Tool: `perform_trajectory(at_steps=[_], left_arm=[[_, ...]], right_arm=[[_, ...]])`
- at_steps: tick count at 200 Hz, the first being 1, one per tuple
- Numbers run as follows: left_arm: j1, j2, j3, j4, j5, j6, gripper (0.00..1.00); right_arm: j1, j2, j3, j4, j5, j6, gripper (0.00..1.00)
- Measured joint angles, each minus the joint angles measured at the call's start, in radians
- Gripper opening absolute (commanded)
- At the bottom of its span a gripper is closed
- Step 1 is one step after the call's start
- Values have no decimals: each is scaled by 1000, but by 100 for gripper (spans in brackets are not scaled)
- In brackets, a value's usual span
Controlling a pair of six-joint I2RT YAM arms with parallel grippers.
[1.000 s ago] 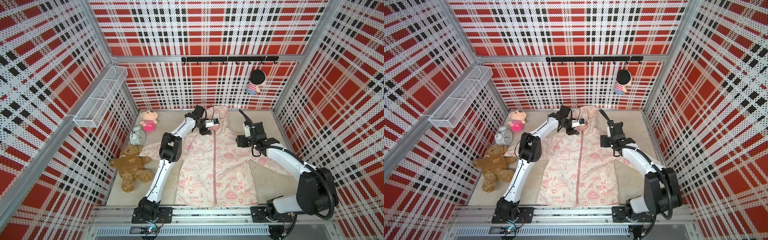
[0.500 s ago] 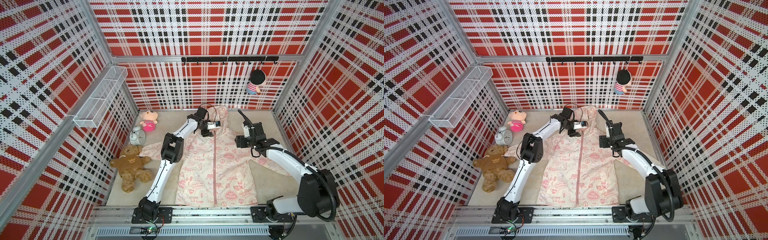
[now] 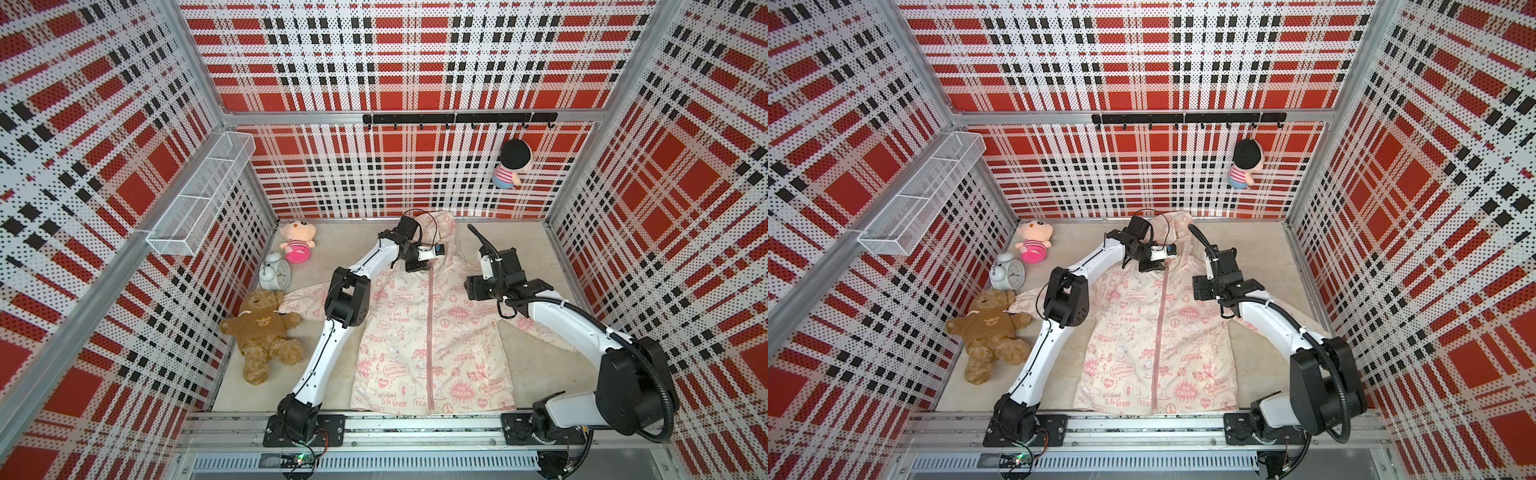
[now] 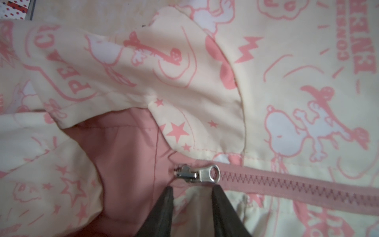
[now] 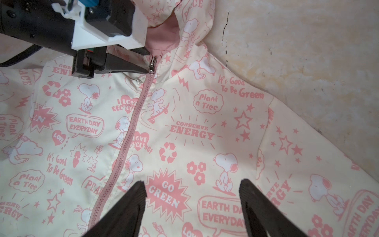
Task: Unzip the jacket
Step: Pick up the jacket from the center of the board.
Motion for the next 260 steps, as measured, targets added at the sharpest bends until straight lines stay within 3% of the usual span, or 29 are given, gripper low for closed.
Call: perform_trajectory(at_steps=[24,40,91,126,166,200,226,260], left_arm=[[1,0,-7,13,-17,-25,5],[1,-17,-44,45,-25,-41,0],[8,-214,-375,222,-16,-106,0],[11,-417,-595,376,-19,-106,0],[11,-619,-797,565,0,-94,0],[11,-716,-935,675,15,-80,0],[11,-778,-1036,734,29,-53,0],[10,-858,-1143,793,55,-19,0]], right_arm=[[4,-1,-16,0,4,10,75],[4,-1,-22,0,5,18,75],[4,-1,-22,61,-8,29,73],[4,0,-20,187,-84,-47,80],[-27,26,-23,405,-267,-276,85],[-153,52,-56,634,-512,-468,84],[-225,158,80,600,-701,-579,81],[-238,281,294,456,-894,-742,88]])
